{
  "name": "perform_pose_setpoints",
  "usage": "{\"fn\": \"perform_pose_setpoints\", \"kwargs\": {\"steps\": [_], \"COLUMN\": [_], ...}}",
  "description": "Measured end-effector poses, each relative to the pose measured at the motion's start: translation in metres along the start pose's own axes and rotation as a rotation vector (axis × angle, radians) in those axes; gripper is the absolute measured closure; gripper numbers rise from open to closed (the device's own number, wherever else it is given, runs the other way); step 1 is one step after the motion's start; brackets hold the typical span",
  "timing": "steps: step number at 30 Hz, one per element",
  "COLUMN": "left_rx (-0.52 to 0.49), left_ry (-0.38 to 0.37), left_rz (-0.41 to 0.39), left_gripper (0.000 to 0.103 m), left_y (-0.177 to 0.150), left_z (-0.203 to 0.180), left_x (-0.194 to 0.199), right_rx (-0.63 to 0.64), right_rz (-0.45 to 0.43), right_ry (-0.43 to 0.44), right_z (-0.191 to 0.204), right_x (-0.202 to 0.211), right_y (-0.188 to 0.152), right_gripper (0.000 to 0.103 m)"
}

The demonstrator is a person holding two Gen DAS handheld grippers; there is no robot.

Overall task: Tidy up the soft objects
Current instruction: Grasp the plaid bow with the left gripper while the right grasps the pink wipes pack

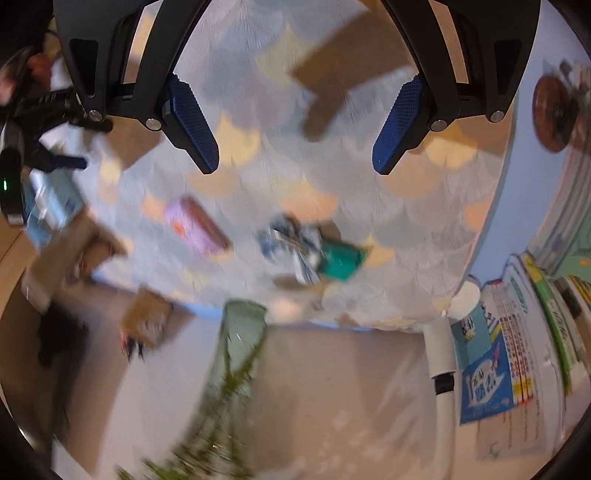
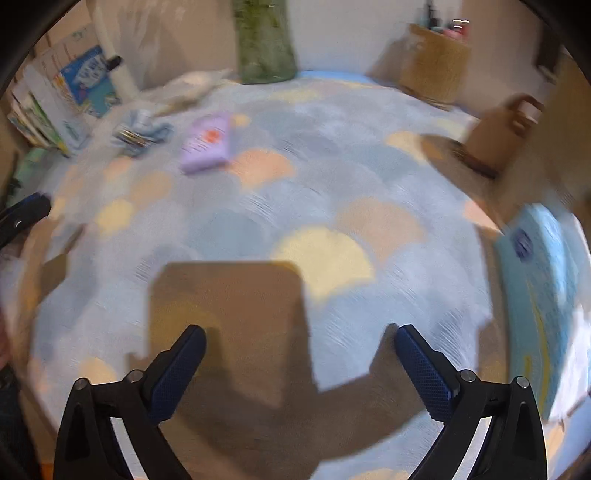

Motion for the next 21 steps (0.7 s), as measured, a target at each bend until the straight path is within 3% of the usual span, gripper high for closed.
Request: {"fn": "perform_pose_setpoints", "kwargs": {"steps": [3, 5, 8, 10, 12, 15, 17, 18, 19, 21], "left_rx": [0.094, 0.16, 0.241, 0.275, 0.249, 0.17, 0.185, 0.203, 0.2, 0.123], "left_ry": [-0.05, -0.039, -0.001, -0.04, -0.083, -0.046, -0.053, -0.057, -0.058, -0.003], "left_rz": [0.012, 0.025, 0.049, 0.074, 0.081, 0.085, 0.092, 0.104, 0.117, 0.127], "left_gripper": [0.02, 0.022, 0.032, 0.035, 0.035, 0.035, 0.035, 0.04, 0.054, 0.057], "left_y": [0.022, 0.03, 0.031, 0.023, 0.016, 0.011, 0.012, 0.011, 0.009, 0.006], "left_z": [0.008, 0.017, 0.033, 0.033, 0.021, 0.007, 0.007, 0.004, 0.0, -0.01], "left_x": [-0.027, -0.05, -0.077, -0.084, -0.084, -0.093, -0.104, -0.11, -0.115, -0.123], "right_rx": [0.052, 0.107, 0.165, 0.173, 0.177, 0.142, 0.136, 0.15, 0.163, 0.16], "right_rz": [-0.097, -0.141, -0.182, -0.181, -0.178, -0.167, -0.163, -0.173, -0.172, -0.163], "right_ry": [0.057, 0.044, 0.031, -0.01, -0.025, 0.008, 0.001, -0.008, -0.016, -0.023], "right_z": [0.031, 0.048, 0.068, 0.067, 0.066, 0.067, 0.068, 0.069, 0.069, 0.067], "right_x": [0.004, -0.003, -0.033, -0.051, -0.069, -0.091, -0.098, -0.096, -0.095, -0.093], "right_y": [0.044, 0.066, 0.095, 0.101, 0.103, 0.102, 0.104, 0.107, 0.107, 0.105], "right_gripper": [0.001, 0.001, 0.003, 0.008, 0.015, 0.019, 0.025, 0.037, 0.041, 0.05]}}
Point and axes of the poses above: each gripper's, at about its wrist camera, not at the fingertips, and x roughly against the way its jaws point, z to its left, y to its top, the point moved 8 cm from there along -x, roughly the way its jaws point, and after that the axes turned 15 degrees about -z, right-handed, at the moved point
